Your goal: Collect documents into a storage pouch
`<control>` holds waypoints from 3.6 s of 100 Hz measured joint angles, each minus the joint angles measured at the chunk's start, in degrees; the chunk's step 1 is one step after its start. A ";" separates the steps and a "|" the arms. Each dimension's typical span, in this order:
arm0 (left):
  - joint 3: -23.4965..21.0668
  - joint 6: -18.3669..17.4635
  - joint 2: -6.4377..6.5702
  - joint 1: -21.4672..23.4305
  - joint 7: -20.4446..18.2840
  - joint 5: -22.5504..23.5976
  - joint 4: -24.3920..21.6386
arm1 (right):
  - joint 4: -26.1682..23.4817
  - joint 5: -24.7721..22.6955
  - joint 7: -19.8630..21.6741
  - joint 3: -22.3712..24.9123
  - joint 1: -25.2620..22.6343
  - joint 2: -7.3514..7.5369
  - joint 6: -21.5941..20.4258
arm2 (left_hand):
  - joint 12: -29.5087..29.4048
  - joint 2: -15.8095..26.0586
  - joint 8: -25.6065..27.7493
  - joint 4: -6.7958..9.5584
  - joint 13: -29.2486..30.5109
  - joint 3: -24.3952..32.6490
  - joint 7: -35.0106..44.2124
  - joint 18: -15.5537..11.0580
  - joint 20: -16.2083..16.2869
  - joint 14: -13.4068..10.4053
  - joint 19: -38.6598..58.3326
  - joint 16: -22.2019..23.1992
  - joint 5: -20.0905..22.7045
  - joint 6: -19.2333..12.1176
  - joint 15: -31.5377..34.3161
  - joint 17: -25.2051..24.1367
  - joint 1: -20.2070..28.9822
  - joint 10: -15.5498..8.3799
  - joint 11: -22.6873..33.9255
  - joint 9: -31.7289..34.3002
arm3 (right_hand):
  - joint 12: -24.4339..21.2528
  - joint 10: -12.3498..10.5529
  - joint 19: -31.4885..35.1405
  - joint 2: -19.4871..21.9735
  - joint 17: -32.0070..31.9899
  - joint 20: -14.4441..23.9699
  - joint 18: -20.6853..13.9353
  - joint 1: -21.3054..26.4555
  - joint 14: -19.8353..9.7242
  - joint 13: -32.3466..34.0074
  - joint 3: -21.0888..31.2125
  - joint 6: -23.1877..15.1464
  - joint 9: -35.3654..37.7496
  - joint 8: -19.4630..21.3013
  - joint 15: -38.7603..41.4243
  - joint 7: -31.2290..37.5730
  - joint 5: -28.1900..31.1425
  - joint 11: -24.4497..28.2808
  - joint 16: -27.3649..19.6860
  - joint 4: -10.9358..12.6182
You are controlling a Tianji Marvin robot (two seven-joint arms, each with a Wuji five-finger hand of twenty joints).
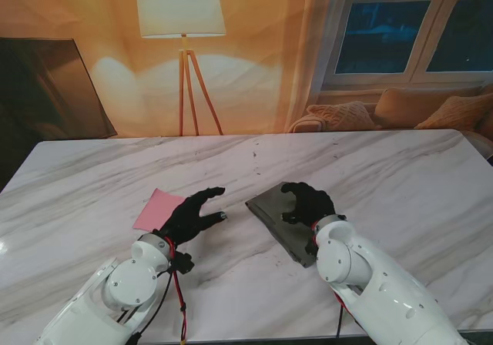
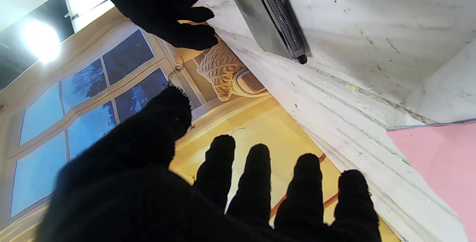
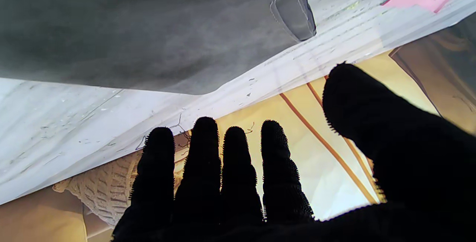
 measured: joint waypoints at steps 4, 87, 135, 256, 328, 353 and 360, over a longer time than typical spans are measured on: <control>0.03 0.04 0.00 0.00 0.00 -0.17 0.00 | 0.33 0.01 -0.02 -0.71 0.33 -0.10 0.54 | 0.00 0.05 0.00 0.01 0.00 -0.46 0.00 0.00 0.00 0.00 0.00 0.01 0.00 0.00 0.00 0.00 0.00 0.00 0.00 0.00 | -0.01 0.00 -1.38 -0.69 -0.91 -1.05 -0.31 -0.01 -0.05 -1.46 0.00 -0.01 -0.03 -0.08 -0.59 0.01 -0.01 0.26 -0.63 0.00; 0.13 -0.03 -0.28 -0.28 0.53 -1.34 0.63 | 10.77 -5.39 -3.82 -12.62 6.18 -1.56 5.34 | 0.59 0.83 0.00 0.01 0.00 -0.76 0.02 0.00 0.00 0.58 0.01 0.68 0.00 0.00 0.00 -0.07 -0.02 1.41 0.57 0.12 | -3.53 -0.15 -10.80 -5.48 -3.63 -3.47 -0.61 -3.05 -0.75 -6.37 0.00 -0.47 -0.62 -1.02 -3.71 -1.32 -6.81 -6.08 -2.27 -0.07; 0.61 0.21 -0.31 -0.88 0.00 -2.29 1.31 | 13.59 -4.75 -4.49 -15.03 8.27 -2.51 8.69 | 0.61 0.83 0.00 0.01 0.01 -0.76 0.02 0.00 0.01 0.67 0.01 0.69 0.00 0.00 0.01 -0.07 -0.02 1.45 0.62 0.18 | -2.94 0.25 1.43 -6.43 2.68 -0.13 7.14 -4.28 6.00 -2.36 -0.01 -0.16 -0.62 1.33 -1.51 -2.19 -6.82 -5.19 -2.07 -0.18; 0.98 0.81 -0.40 -1.00 -0.04 -3.33 1.32 | 16.35 -7.34 -9.49 -15.49 9.38 -3.59 8.92 | 1.15 0.84 0.00 0.05 0.01 -1.38 0.11 0.00 0.01 0.70 0.01 0.69 0.33 0.00 0.01 -0.25 -0.02 1.50 0.79 1.42 | 2.08 9.57 51.76 -0.39 33.92 3.35 2.26 14.01 2.38 31.30 3.58 3.37 14.75 -3.72 45.07 14.49 -0.53 14.78 8.80 -6.98; 0.48 2.09 -0.55 -0.78 -0.04 -3.33 1.00 | 7.17 -4.73 -8.69 -5.73 4.11 -3.08 6.77 | 1.15 1.18 0.00 0.05 0.01 -1.27 0.12 0.00 0.01 0.70 0.02 0.69 0.92 0.01 -0.01 -0.65 0.13 2.16 0.80 1.42 | 14.28 4.66 59.80 3.33 45.88 2.81 3.67 18.88 2.02 43.63 -0.62 -2.49 43.60 -8.41 50.31 24.75 32.50 21.16 13.47 -6.87; -0.64 2.47 -0.46 -0.16 0.07 -1.47 -0.11 | -1.06 -2.80 -3.18 -1.70 -0.12 -1.52 3.33 | 1.15 1.18 0.00 0.05 0.00 -0.79 0.12 -0.06 0.01 -0.46 0.02 0.21 0.92 0.01 -1.30 -0.65 0.18 1.45 0.69 1.27 | 15.53 5.02 60.33 3.22 47.44 2.80 4.33 18.88 2.58 44.77 -0.62 -2.49 44.71 -7.37 50.31 24.31 33.23 21.16 13.93 -6.87; -0.92 2.47 -0.33 -0.17 -0.23 -0.26 -0.37 | -2.81 -2.15 -1.89 -1.15 -0.86 -1.15 2.15 | 1.15 1.15 0.00 0.03 -0.02 0.75 0.12 -0.21 -0.47 -1.60 -0.06 -0.94 0.91 0.01 -1.42 -0.66 0.18 1.23 0.65 1.22 | 15.71 5.05 60.39 3.22 47.65 2.80 4.45 18.88 2.61 44.79 -0.62 -2.49 44.71 -7.07 50.31 24.29 33.24 21.16 13.93 -6.87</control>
